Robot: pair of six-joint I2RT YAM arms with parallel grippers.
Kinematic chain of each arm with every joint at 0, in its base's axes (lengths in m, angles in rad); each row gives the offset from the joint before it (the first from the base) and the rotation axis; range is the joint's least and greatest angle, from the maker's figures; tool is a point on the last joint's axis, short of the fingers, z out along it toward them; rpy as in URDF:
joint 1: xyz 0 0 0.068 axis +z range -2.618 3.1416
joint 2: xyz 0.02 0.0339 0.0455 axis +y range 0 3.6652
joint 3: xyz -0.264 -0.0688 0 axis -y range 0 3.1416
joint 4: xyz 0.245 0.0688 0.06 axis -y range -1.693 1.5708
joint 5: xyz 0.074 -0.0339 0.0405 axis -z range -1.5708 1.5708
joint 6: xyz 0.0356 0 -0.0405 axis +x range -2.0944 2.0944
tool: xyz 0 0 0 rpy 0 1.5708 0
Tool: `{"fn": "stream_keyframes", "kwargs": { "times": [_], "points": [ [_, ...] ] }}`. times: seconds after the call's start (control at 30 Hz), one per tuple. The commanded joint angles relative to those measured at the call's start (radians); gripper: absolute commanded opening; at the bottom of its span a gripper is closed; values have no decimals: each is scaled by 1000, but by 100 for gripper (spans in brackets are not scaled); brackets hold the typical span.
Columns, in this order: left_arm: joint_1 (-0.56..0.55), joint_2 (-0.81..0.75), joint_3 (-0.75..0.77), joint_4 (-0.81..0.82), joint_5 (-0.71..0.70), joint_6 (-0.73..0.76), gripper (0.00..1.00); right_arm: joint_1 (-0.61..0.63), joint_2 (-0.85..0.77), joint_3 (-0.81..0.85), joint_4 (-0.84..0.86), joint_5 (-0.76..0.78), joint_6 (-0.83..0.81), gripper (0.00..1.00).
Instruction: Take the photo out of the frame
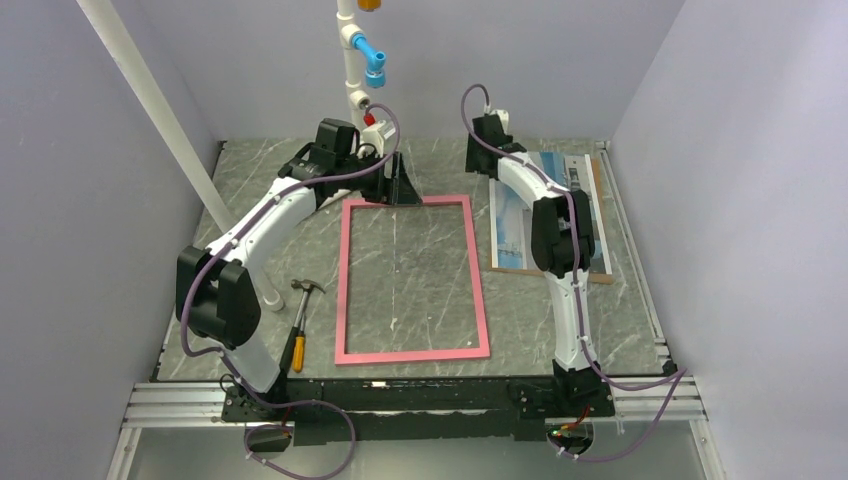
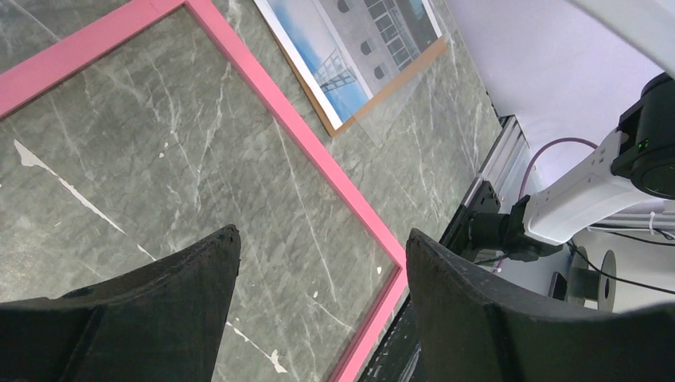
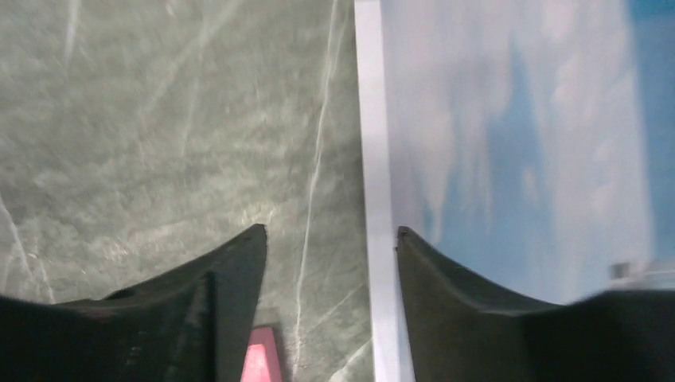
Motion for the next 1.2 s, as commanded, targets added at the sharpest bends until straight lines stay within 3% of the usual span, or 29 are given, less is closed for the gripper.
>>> {"fn": "stream_keyframes", "kwargs": {
  "times": [0.0,0.17,0.3,0.43,0.6,0.8,0.93,1.03,1.17],
  "points": [
    [4,-30,-16,36,-1,19,79,-13,11,218,-60,117,-133,69],
    [4,-22,-39,74,-27,12,79,-14,108,340,-87,204,-201,81],
    [1,-27,-96,170,-49,-49,77,-14,148,370,-16,259,-281,83],
    [-54,-23,-160,323,-105,-143,77,-16,138,415,-146,253,-233,82],
    [-166,66,-202,522,-104,-308,76,-29,-88,166,-315,76,-62,82],
    [-303,198,-209,675,-166,-487,75,-105,-501,-424,-261,-38,94,81],
    [-383,286,-167,695,-251,-518,75,-271,-700,-726,-116,-218,206,76],
    [-433,352,-95,625,-329,-477,75,-335,-782,-843,-41,-198,223,74],
    [-475,408,-33,576,-411,-451,74,-355,-809,-932,39,-126,234,61]
  ]
}}
